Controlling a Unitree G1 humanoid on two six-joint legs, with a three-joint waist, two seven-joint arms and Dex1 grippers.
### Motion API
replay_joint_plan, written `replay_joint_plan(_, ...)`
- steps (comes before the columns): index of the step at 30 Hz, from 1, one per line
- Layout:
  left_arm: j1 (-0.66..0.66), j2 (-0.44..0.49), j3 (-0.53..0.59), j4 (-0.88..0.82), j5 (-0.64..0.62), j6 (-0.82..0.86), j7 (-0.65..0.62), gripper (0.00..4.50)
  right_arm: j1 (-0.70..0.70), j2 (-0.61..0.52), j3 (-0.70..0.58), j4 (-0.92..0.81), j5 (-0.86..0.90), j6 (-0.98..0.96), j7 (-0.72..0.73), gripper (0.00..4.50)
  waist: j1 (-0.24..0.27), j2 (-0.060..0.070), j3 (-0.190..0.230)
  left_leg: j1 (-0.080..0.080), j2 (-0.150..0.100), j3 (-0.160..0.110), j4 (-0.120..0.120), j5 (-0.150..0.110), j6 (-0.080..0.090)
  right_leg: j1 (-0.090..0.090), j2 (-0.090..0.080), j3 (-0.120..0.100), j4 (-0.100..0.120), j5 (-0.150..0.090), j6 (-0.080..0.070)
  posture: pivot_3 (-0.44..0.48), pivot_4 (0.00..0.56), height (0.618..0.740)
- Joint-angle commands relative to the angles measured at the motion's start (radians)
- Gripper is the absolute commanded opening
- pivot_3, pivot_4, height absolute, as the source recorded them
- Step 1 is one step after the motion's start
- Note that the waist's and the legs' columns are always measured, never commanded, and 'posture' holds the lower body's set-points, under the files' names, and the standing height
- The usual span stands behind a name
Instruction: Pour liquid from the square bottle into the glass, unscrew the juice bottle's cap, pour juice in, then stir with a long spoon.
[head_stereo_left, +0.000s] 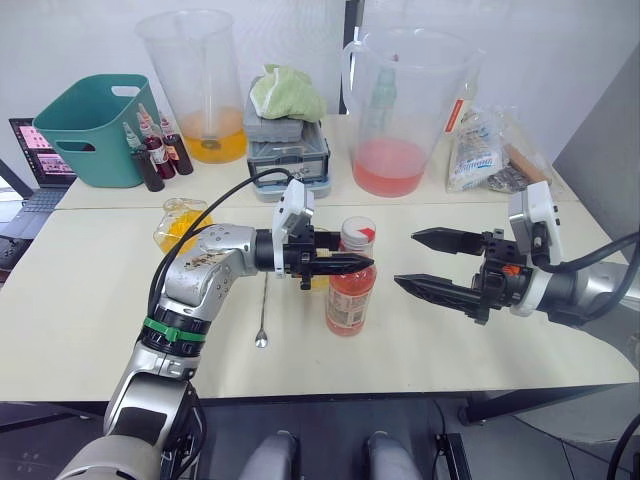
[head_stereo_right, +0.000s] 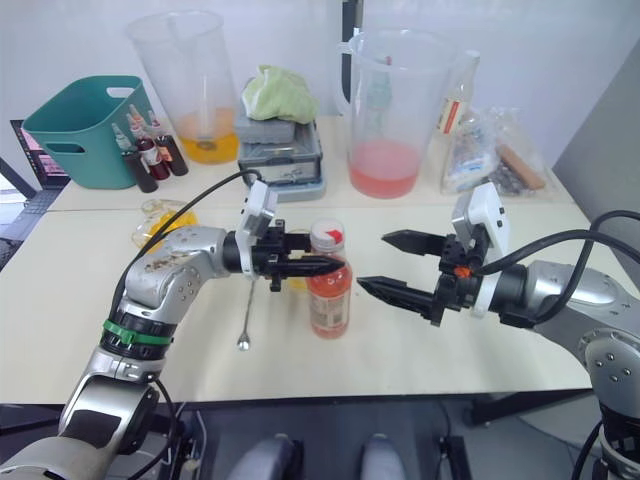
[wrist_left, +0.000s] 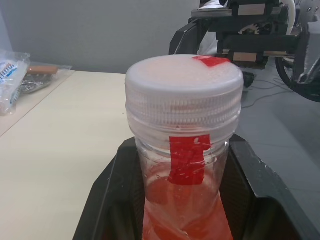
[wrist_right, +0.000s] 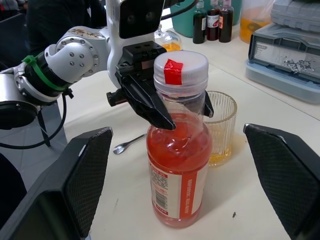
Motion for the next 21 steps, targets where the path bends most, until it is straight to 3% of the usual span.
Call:
replay_joint_plan(1,0.007,0.003,0.011,-0.026,-0.006,-0.037,-0.034,1.46,-0.033,-0.010,-0.016,-0.029,0.018,-0.011,-0.018,4.50,0.000,0.000,0.000,0.000,0.000,0.000,0.000,0.000,0.000,0.000,0.000,0.000,0.000,0.000,0.000,0.000,0.150,0.740)
replay_joint_plan(7,0.078,0.044,0.052,-0.119,-0.017,-0.129,-0.076,1.46,-0.148,0.044,0.068,-0.061,0.045,0.005,-0.115,4.50,-0.010,0.000,0.000,-0.001,0.000,0.000,0.000,0.000,0.000,-0.002,0.000,0.000,0.000,0.000,0.000,0.000,0.150,0.740)
replay_joint_plan(14,0.141,0.085,0.073,-0.197,-0.029,-0.120,-0.044,1.46,-0.248,0.124,0.194,-0.089,0.021,0.032,-0.227,4.50,-0.008,0.000,0.000,-0.002,0.000,0.000,0.000,0.000,0.000,-0.003,-0.001,0.000,0.000,0.000,0.000,0.000,0.150,0.740)
replay_joint_plan(21,0.138,0.092,0.063,-0.201,-0.009,-0.128,-0.017,1.46,-0.276,0.176,0.273,-0.092,-0.023,0.034,-0.274,4.50,-0.007,0.000,0.000,-0.002,-0.001,0.000,0.000,0.000,0.000,-0.003,-0.001,0.000,0.000,0.000,0.001,0.000,0.150,0.740)
